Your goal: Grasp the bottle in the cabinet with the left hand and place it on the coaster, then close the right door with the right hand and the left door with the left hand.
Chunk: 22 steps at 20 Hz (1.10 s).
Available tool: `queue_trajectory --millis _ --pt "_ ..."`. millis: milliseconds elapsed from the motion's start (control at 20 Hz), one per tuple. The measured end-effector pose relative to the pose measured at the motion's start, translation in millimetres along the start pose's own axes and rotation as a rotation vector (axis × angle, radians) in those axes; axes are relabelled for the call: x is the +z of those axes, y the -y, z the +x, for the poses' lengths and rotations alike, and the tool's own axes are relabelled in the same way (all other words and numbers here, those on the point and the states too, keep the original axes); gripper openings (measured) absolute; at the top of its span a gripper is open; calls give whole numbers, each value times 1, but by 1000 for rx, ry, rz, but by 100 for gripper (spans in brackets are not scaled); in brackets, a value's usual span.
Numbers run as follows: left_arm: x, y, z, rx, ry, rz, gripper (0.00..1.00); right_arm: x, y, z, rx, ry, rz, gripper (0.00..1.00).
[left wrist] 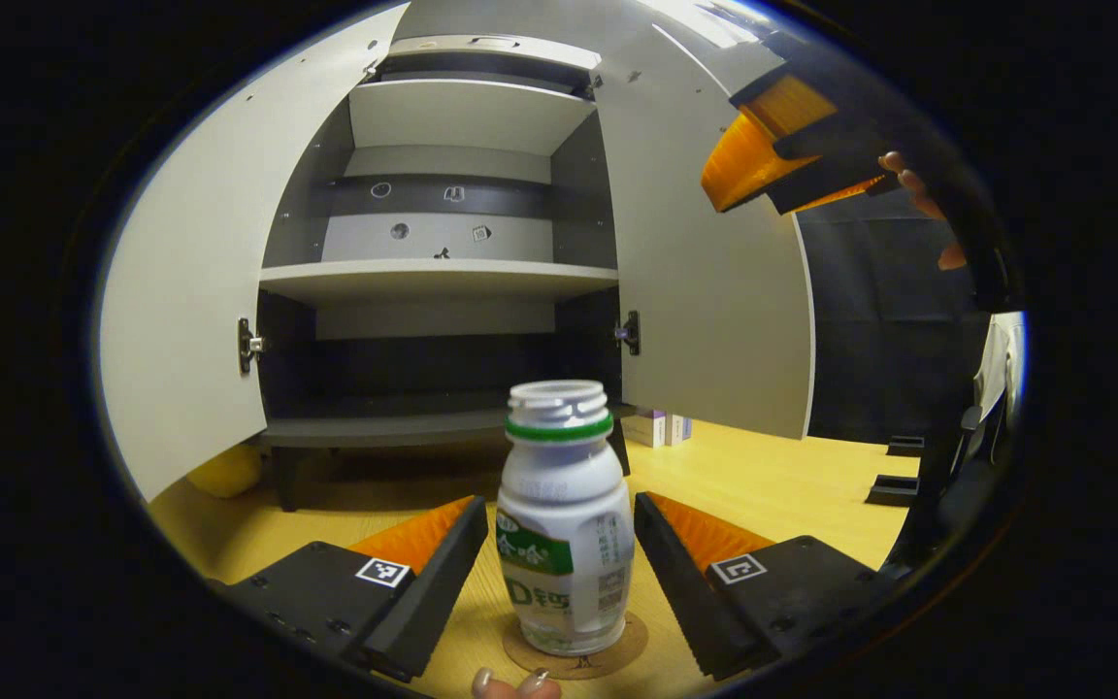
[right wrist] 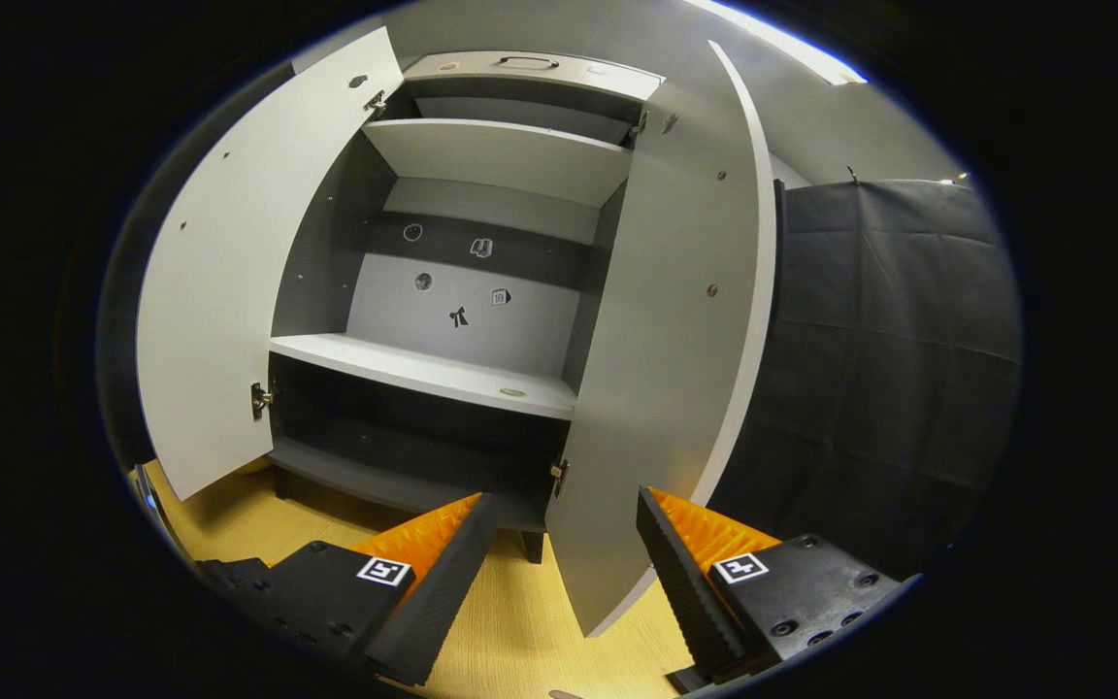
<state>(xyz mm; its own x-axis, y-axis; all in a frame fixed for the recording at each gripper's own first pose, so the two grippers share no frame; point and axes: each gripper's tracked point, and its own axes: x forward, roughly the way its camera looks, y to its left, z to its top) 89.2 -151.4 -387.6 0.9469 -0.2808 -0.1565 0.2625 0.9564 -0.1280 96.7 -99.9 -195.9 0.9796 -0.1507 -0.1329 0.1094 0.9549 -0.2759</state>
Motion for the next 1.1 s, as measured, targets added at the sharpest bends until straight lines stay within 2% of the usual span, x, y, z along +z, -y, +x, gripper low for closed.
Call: queue_trajectory --millis 200,450,600,700,900,1100 --pt "51 -4 -6 -26 39 7 96 16 15 -18 -30 -7 12 97" --pt "117 -8 -40 -73 21 -85 96 47 28 -57 -72 -7 40 97" --pt "164 -9 -73 -152 33 -100 97 61 56 -74 -149 11 33 97" --pt "187 -15 -93 -176 32 -105 97 63 73 -79 -192 10 57 97" --pt "219 -43 -125 -129 20 -84 97 68 111 -66 -236 6 13 98" --pt "246 -91 -152 34 11 -62 97 81 143 -34 -238 29 -1 98"
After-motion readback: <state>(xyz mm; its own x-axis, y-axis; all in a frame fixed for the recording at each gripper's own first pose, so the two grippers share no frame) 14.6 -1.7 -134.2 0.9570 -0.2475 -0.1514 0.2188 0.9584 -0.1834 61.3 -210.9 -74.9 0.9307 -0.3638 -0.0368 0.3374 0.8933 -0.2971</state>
